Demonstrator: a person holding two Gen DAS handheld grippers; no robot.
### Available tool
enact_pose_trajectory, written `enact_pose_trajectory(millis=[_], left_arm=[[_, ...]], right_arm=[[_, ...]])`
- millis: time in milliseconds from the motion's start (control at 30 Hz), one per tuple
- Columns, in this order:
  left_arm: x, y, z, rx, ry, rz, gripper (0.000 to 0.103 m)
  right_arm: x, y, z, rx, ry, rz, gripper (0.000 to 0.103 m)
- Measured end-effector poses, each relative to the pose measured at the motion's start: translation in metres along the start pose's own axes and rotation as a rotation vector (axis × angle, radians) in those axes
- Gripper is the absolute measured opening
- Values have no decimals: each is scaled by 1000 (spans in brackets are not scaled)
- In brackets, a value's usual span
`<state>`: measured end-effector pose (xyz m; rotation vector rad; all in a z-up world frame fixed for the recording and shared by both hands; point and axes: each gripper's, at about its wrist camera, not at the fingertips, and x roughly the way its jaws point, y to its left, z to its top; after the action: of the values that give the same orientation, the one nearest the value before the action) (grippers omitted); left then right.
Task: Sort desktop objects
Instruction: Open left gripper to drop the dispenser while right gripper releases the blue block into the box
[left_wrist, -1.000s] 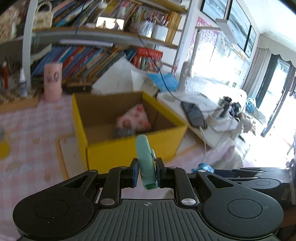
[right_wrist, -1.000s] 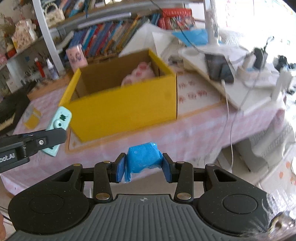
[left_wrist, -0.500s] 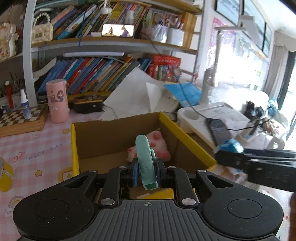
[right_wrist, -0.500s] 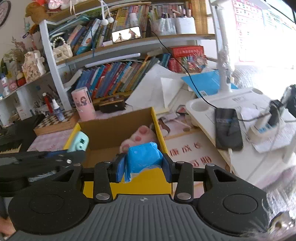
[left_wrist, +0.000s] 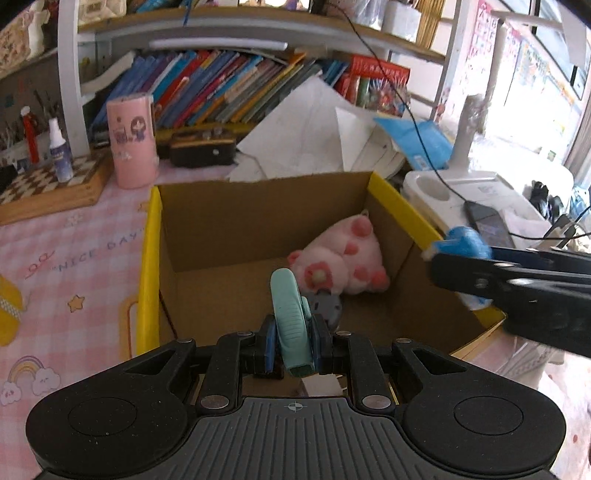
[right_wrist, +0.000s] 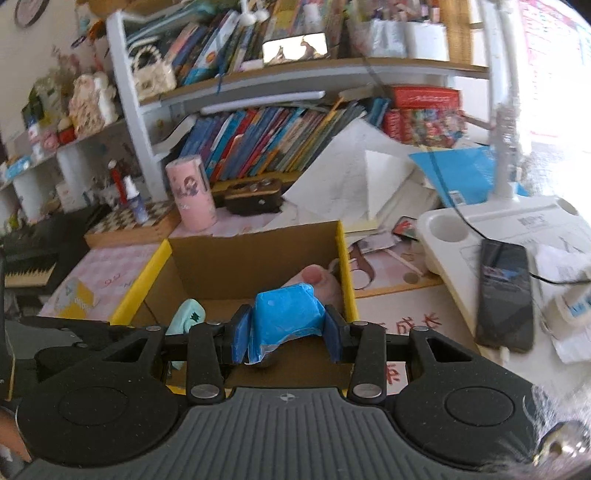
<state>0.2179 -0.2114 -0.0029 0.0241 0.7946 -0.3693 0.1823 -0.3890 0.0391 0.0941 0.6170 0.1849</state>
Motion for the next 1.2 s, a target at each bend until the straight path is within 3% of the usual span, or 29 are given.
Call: enact_pose_trajectory(millis=[333,767,1200], left_arm=[[17,6,-3,-22,81,1,18],[26,8,-3,-26,102,23,19],[5,11,-4,-29,40,6,32]], right_arm=[[61,17,6,-186,169,78,38],[106,17,5,-327,337,112,38],[108,17,5,-298,347,114,43]])
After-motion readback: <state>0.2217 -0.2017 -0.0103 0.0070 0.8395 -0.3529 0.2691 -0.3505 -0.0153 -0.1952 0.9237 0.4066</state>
